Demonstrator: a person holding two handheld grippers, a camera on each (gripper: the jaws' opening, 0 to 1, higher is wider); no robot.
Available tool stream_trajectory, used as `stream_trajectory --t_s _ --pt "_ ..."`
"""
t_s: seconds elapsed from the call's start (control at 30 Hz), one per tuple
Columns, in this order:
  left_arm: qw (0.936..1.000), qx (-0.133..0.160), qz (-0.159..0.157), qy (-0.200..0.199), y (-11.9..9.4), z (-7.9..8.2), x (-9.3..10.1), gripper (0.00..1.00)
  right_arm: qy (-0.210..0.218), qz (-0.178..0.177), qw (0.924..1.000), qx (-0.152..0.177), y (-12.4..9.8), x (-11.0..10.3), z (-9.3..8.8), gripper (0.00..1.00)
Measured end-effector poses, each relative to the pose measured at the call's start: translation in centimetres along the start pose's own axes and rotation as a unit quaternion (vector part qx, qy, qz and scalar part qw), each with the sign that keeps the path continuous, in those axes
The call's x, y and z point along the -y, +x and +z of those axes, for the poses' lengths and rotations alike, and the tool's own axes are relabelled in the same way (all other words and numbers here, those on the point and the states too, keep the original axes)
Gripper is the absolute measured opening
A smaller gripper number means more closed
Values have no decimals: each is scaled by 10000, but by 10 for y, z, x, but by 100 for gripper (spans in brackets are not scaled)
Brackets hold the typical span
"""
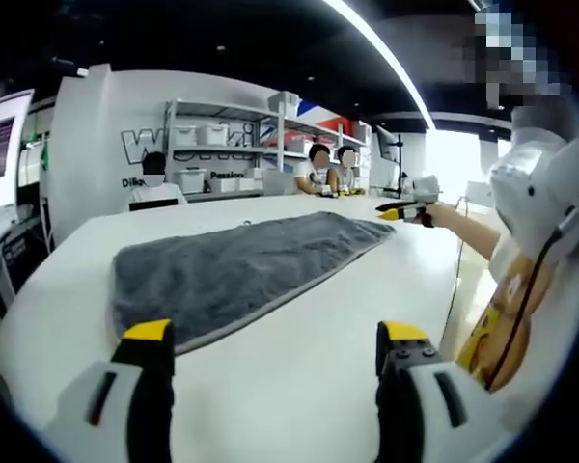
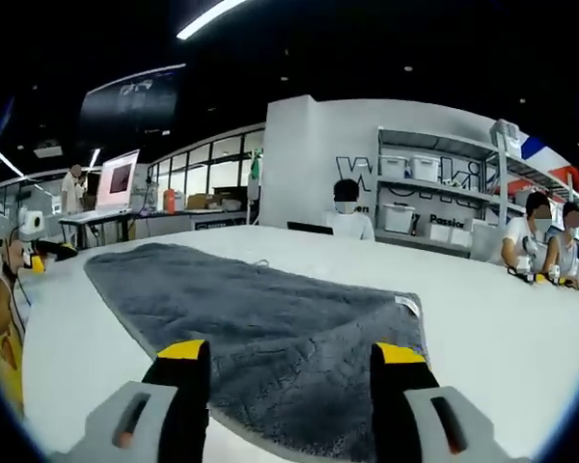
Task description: Fold the towel on the table until its edges align and the towel forms a compact rectangular stack.
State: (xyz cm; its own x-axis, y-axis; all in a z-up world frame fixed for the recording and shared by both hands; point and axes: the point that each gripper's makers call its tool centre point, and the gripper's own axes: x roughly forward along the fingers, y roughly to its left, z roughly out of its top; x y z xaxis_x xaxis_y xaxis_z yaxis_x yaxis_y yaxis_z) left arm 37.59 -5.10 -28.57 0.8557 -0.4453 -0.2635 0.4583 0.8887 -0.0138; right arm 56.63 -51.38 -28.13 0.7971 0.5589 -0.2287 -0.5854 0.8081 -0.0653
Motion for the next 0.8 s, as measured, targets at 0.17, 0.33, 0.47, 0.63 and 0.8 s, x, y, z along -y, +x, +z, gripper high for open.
stream_trajectory --t_s 0.17,0.33,0.47,0.63,0.8 --pt "10000 -32 -66 -9 3 -2 0 91 33 -144 9999 -1 -16 -13 -8 80" --pt "10000 -68 -43 -21 2 -4 -2 91 33 -187 9998 -34 -27 -24 -15 82" --pt "10000 -75 -23 -18 2 -4 -3 90 88 -216 9997 37 -34 -32 -14 84" --pt "9999 -106 -38 -5 2 -5 -1 90 67 -442 9990 30 -46 -37 -17 87" --pt "9999 -146 -9 -31 1 -7 -2 90 147 -623 9979 -115 -60 -45 -25 92"
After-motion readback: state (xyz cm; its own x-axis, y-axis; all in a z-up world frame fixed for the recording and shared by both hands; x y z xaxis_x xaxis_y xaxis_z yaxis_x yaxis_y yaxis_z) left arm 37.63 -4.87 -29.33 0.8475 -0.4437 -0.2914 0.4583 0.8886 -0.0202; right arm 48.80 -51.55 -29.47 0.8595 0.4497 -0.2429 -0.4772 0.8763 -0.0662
